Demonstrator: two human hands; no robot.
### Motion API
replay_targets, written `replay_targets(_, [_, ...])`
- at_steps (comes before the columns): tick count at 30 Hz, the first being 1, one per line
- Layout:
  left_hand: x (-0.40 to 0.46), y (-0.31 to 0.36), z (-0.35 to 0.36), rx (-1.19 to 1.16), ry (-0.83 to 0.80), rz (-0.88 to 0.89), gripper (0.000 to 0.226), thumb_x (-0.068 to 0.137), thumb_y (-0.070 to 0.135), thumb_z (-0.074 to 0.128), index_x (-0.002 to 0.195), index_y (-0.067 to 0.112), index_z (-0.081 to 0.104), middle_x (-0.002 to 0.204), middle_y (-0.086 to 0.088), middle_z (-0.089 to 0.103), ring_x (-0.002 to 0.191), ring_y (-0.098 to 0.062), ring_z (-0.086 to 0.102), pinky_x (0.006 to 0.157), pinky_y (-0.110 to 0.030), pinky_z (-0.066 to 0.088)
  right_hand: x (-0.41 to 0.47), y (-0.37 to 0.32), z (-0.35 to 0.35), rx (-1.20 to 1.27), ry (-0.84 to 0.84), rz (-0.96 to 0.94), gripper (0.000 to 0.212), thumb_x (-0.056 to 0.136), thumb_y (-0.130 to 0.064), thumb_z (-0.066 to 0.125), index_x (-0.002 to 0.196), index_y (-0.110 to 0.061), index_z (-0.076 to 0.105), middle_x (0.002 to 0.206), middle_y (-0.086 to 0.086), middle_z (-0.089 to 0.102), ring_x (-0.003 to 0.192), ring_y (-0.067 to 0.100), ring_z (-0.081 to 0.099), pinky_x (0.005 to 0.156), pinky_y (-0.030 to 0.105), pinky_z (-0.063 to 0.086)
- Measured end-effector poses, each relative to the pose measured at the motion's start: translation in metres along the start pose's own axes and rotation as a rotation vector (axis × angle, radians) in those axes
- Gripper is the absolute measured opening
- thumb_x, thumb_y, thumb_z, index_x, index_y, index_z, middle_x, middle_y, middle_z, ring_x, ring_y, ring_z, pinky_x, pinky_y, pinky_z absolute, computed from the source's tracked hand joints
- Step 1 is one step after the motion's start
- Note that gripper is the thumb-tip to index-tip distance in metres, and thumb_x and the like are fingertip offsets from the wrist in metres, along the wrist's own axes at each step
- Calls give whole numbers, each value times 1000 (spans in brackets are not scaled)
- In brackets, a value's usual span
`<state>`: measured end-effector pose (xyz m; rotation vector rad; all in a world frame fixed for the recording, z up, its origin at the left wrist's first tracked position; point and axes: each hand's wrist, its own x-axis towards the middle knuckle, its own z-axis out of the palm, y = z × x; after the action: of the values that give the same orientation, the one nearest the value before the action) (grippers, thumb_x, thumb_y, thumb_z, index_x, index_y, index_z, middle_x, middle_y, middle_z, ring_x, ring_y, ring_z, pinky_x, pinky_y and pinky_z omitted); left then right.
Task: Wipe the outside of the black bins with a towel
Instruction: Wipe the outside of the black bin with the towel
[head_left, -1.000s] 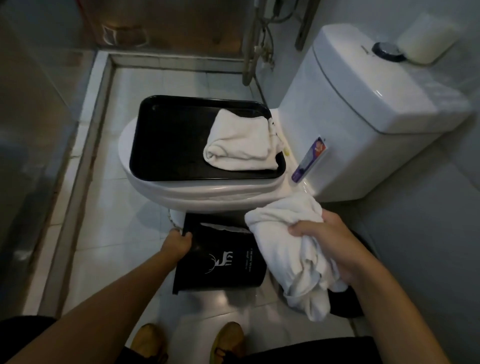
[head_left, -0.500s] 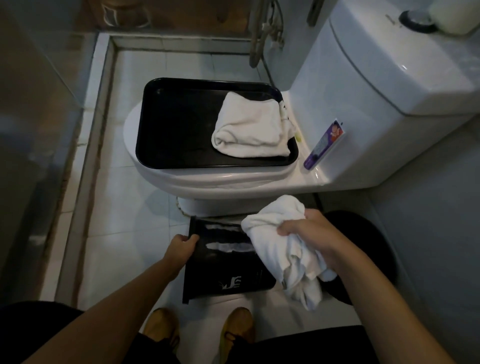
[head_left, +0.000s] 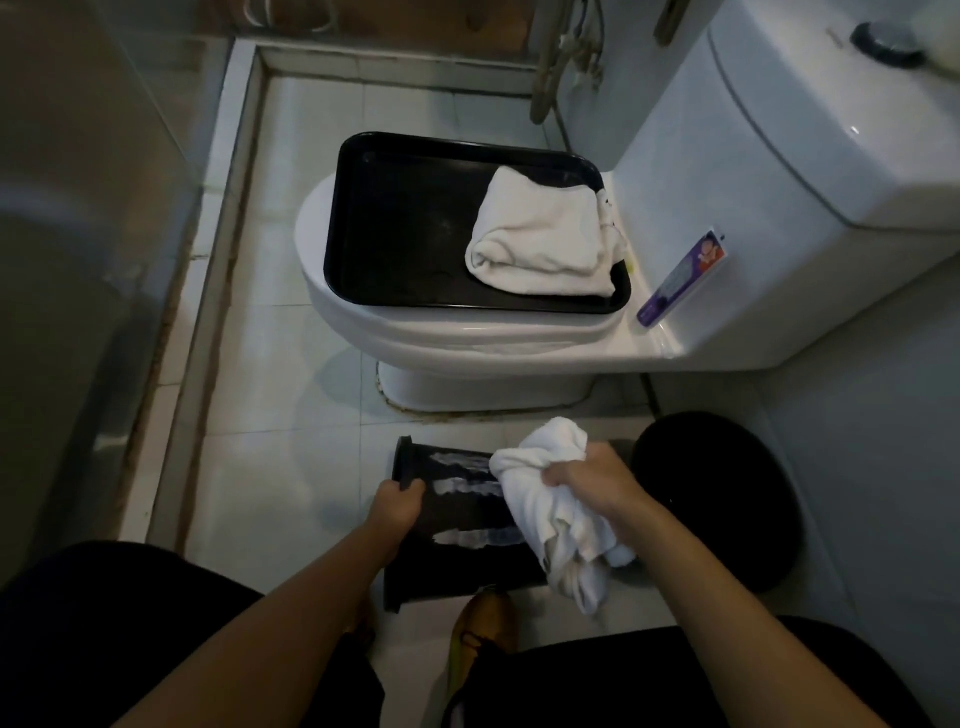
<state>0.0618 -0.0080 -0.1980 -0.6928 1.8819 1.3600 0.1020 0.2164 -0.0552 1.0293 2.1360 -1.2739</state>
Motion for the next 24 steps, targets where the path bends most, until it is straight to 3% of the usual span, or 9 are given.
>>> replay_targets(3, [-5, -10, 9, -15, 44, 67, 41, 97, 30, 55, 123, -1, 55, 111, -19, 65, 97, -32, 64, 86, -38, 53, 12, 18, 33, 28, 133, 29, 40, 86, -19, 68, 124, -6, 59, 119, 15, 64, 106, 31, 62, 82, 32, 48])
replay_targets(6, [-4, -20, 14, 17, 114, 178, 39, 97, 30, 54, 121, 0, 59, 110, -18, 66, 96, -30, 64, 84, -35, 52, 7, 35, 81, 120, 347, 3, 23, 95, -31, 58, 114, -19, 61, 111, 9, 64, 108, 31, 62, 83, 30, 44])
replay_targets(8, [2, -18, 14, 36, 129, 234, 38, 97, 33, 54, 116, 1, 64, 106, -17, 69, 95, -30, 66, 85, -39, 55, -2, 46, 114, 118, 438, 6, 30, 98, -34, 54, 123, -20, 60, 117, 9, 66, 111, 31, 62, 86, 31, 43])
replay_targets(12, [16, -13, 14, 83, 167, 284, 38, 97, 33, 53, 105, -1, 66, 97, -16, 70, 89, -29, 66, 80, -39, 56, 5, 62, 149, 15, 421, -55, 47, 93, -40, 63, 134, -19, 53, 132, 6, 61, 118, 24, 58, 96, 28, 41])
replay_targets(16, [25, -11, 16, 118, 206, 272, 34, 97, 31, 52, 99, -1, 63, 91, -16, 68, 82, -28, 65, 72, -34, 54, 24, 56, 168, -220, 410, -78, 85, 76, -55, 74, 144, -23, 34, 129, 4, 54, 118, 23, 54, 97, 36, 46])
replay_targets(20, [34, -13, 15, 139, 245, 280, 37, 97, 35, 52, 95, 0, 64, 89, -16, 68, 82, -29, 66, 74, -40, 56, 27, 53, 191, -336, 457, -142, 82, 76, -41, 78, 144, -17, 38, 124, 10, 56, 111, 26, 57, 92, 36, 49])
replay_targets(24, [41, -10, 16, 116, 252, 246, 40, 95, 38, 54, 96, 0, 64, 91, -16, 69, 84, -29, 66, 77, -41, 56, 24, 69, 198, -327, 358, -358, 77, 71, -34, 82, 138, -14, 48, 116, 10, 59, 102, 27, 60, 84, 36, 52])
